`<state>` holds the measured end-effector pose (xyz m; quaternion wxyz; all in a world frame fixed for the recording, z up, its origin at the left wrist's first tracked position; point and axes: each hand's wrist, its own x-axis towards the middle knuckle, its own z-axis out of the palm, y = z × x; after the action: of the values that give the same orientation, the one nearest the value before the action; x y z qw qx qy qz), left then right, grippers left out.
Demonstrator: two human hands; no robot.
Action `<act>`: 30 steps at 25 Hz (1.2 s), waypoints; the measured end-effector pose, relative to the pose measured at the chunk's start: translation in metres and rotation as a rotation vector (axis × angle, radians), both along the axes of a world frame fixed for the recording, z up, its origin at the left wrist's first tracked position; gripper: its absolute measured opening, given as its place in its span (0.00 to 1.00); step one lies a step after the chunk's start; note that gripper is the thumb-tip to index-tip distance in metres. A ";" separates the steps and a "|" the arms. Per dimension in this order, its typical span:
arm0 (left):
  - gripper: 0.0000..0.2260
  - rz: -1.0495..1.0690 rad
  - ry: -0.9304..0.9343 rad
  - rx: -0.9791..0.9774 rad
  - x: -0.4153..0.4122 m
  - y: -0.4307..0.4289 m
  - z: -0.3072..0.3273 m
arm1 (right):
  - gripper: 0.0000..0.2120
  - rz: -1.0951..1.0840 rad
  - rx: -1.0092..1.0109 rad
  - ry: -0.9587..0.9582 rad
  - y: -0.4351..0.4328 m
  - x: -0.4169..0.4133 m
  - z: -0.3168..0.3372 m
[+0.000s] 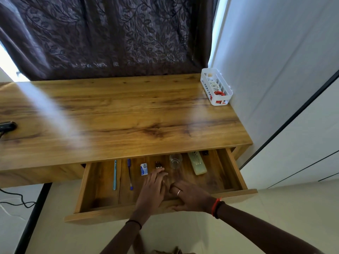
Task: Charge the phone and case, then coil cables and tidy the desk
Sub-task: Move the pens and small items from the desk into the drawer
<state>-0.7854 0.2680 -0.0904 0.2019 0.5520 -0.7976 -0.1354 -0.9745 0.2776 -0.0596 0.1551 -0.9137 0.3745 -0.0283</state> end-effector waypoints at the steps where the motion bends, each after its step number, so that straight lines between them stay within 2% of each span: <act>1: 0.16 -0.015 0.004 -0.017 0.000 -0.004 0.001 | 0.30 0.006 -0.009 0.009 -0.006 0.000 0.000; 10: 0.18 -0.211 0.086 -0.042 0.004 -0.037 0.011 | 0.28 0.025 -0.089 0.010 -0.045 -0.001 -0.015; 13: 0.27 -0.294 0.005 -0.033 0.014 -0.044 0.016 | 0.28 0.019 -0.102 0.011 -0.056 -0.002 -0.016; 16: 0.33 -0.347 -0.188 -0.078 0.036 -0.049 0.011 | 0.26 -0.002 -0.117 0.010 -0.067 -0.001 -0.010; 18: 0.35 -0.302 -0.308 -0.102 0.051 -0.052 0.012 | 0.26 -0.014 -0.156 -0.012 -0.073 -0.001 -0.008; 22: 0.47 -0.175 -0.446 -0.073 0.056 -0.057 0.025 | 0.26 -0.082 -0.261 -0.073 -0.077 -0.001 -0.013; 27: 0.52 -0.063 -0.502 -0.043 0.051 -0.058 0.030 | 0.14 -0.012 -0.461 0.005 -0.068 -0.002 -0.014; 29: 0.53 -0.039 -0.506 -0.027 0.050 -0.061 0.030 | 0.07 0.036 -0.487 0.009 -0.060 -0.007 -0.021; 30: 0.53 -0.031 -0.506 -0.017 0.049 -0.064 0.030 | 0.06 0.038 -0.488 0.011 -0.057 -0.010 -0.023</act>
<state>-0.7367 0.2040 -0.0600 -0.0014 0.5543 -0.8322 0.0109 -0.9841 0.2204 -0.0831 -0.0718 -0.9311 0.3403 -0.1100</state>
